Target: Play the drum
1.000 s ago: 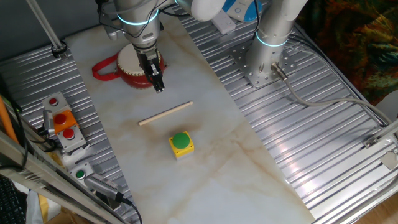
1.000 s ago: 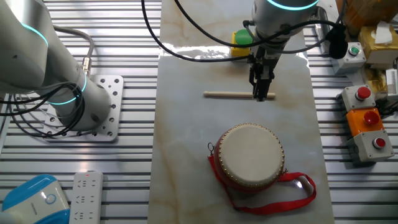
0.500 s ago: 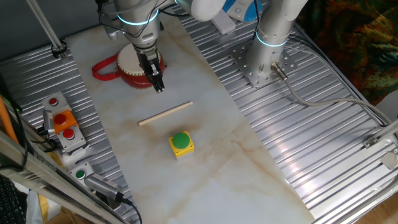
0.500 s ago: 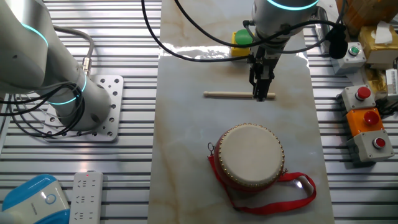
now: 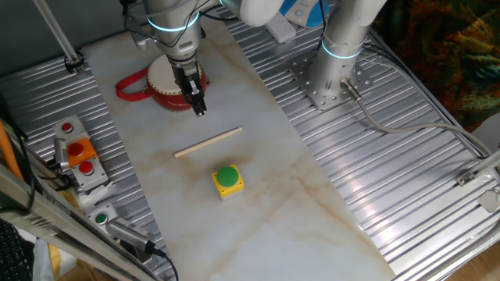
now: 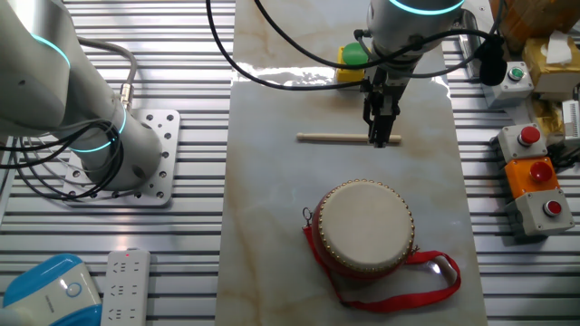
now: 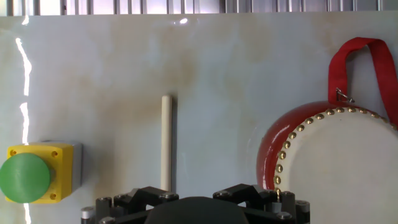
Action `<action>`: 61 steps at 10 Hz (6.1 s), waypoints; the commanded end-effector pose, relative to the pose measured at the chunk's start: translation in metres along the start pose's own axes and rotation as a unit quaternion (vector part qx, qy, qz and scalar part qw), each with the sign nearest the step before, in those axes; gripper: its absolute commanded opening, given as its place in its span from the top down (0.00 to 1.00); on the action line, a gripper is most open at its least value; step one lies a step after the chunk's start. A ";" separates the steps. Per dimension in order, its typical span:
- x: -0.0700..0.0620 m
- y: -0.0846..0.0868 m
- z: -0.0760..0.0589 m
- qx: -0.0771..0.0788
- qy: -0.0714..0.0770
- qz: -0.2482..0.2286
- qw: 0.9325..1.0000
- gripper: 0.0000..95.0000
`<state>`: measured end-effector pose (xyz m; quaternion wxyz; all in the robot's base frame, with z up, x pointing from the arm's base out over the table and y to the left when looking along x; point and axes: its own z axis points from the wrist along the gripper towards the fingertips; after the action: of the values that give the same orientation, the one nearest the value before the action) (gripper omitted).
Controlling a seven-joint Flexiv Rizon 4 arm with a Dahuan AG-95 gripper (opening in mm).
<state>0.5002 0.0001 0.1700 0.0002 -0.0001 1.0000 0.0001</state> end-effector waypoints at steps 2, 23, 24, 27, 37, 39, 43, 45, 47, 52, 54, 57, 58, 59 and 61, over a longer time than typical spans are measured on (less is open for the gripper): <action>0.000 0.000 -0.001 -0.027 0.044 -0.056 0.997 1.00; -0.001 0.001 0.001 -0.011 0.044 -0.053 0.998 1.00; -0.002 0.001 0.008 -0.012 0.044 -0.052 0.998 1.00; -0.005 0.002 0.041 -0.014 0.036 -0.052 0.998 1.00; -0.013 0.047 0.133 -0.008 0.005 -0.037 0.999 1.00; -0.013 0.047 0.133 -0.009 0.005 -0.036 0.999 1.00; -0.013 0.047 0.132 -0.011 0.007 -0.047 0.999 0.40; -0.013 0.047 0.132 -0.011 0.007 -0.049 0.999 0.40; -0.012 0.047 0.135 -0.010 0.008 -0.047 0.999 0.40; -0.010 0.047 0.142 -0.011 0.009 -0.044 0.999 0.60; -0.010 0.047 0.142 -0.011 0.009 -0.044 0.999 0.60; -0.010 0.047 0.142 -0.011 0.009 -0.044 0.999 0.60; -0.010 0.047 0.142 -0.011 0.009 -0.044 0.999 0.60; -0.010 0.047 0.142 -0.011 0.009 -0.044 0.999 0.60; -0.010 0.047 0.142 -0.011 0.009 -0.044 0.999 0.60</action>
<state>0.5105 0.0471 0.0275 -0.0085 -0.0436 0.9990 0.0114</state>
